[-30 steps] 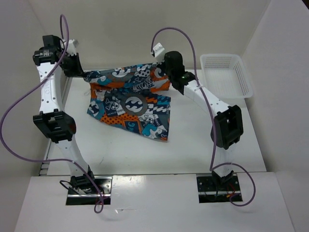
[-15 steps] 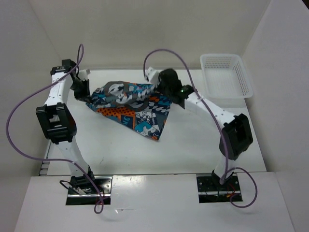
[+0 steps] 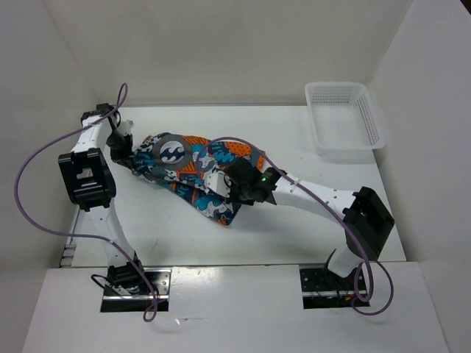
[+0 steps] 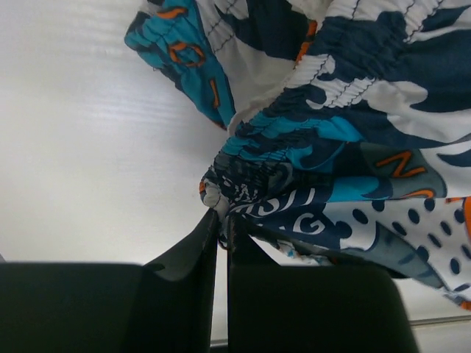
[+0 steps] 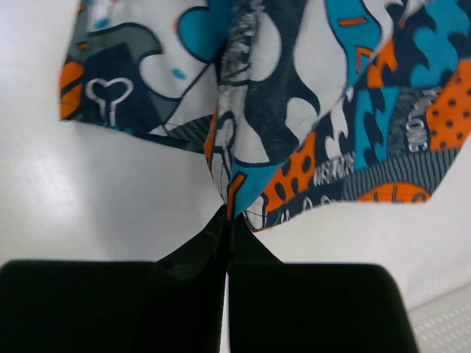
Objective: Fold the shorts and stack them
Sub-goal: Fold the shorts
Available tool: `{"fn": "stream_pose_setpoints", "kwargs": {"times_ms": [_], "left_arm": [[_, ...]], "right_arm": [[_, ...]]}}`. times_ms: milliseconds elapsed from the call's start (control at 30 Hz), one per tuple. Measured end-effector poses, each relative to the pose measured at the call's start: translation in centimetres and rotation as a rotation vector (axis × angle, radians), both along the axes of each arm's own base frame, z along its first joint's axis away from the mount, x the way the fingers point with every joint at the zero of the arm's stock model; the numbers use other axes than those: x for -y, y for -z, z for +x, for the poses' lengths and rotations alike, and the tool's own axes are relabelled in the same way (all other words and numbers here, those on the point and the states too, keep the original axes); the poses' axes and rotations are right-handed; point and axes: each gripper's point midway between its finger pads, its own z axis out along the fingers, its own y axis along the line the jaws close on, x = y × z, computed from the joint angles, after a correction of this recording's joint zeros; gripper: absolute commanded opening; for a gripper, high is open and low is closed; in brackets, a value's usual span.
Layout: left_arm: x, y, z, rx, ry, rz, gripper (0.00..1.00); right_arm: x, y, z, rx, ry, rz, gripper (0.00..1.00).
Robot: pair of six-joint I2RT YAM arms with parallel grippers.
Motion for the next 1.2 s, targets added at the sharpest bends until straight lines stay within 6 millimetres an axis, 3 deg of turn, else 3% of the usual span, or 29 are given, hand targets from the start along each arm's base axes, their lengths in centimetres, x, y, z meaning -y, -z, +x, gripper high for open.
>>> {"fn": "stream_pose_setpoints", "kwargs": {"times_ms": [133,367,467,633,767,867,933,1000,1100,1200], "left_arm": [[-0.6,-1.2,2.6,0.053,0.002,0.016,0.0],[-1.2,-9.1,8.7,0.327,0.023,0.028,0.0],[-0.3,-11.6,9.9,0.412,0.049,-0.017,0.0],[0.2,-13.6,10.8,0.473,0.069,-0.031,0.0],[-0.9,-11.8,10.6,0.436,0.043,-0.03,0.02],[-2.2,-7.5,9.0,0.324,-0.001,-0.043,0.07],[-2.8,-3.7,7.2,0.219,-0.028,-0.05,0.09],[-3.4,-0.5,6.1,0.147,-0.047,-0.04,0.11],[-4.0,2.9,4.3,0.065,-0.066,-0.015,0.2],[-4.4,3.7,4.0,0.052,-0.07,0.008,0.29]], "right_arm": [[-1.7,-1.7,-0.9,-0.019,-0.058,0.031,0.0],[-5.8,-10.0,0.6,0.057,-0.126,0.206,0.0],[-5.9,-10.5,0.7,0.063,-0.129,0.212,0.0],[-6.5,-9.0,-0.1,0.008,-0.159,0.182,0.0],[-8.6,-7.3,-3.0,-0.055,-0.247,0.163,0.0],[-10.7,-5.6,-5.5,-0.115,-0.326,0.157,0.04],[-11.4,-4.4,-6.6,-0.159,-0.36,0.146,0.52],[-11.5,-3.1,-7.2,-0.194,-0.394,0.123,0.75],[-11.2,-1.9,-7.7,-0.219,-0.42,0.085,0.8],[-11.4,-2.3,-7.4,-0.197,-0.387,0.089,0.8]]}}
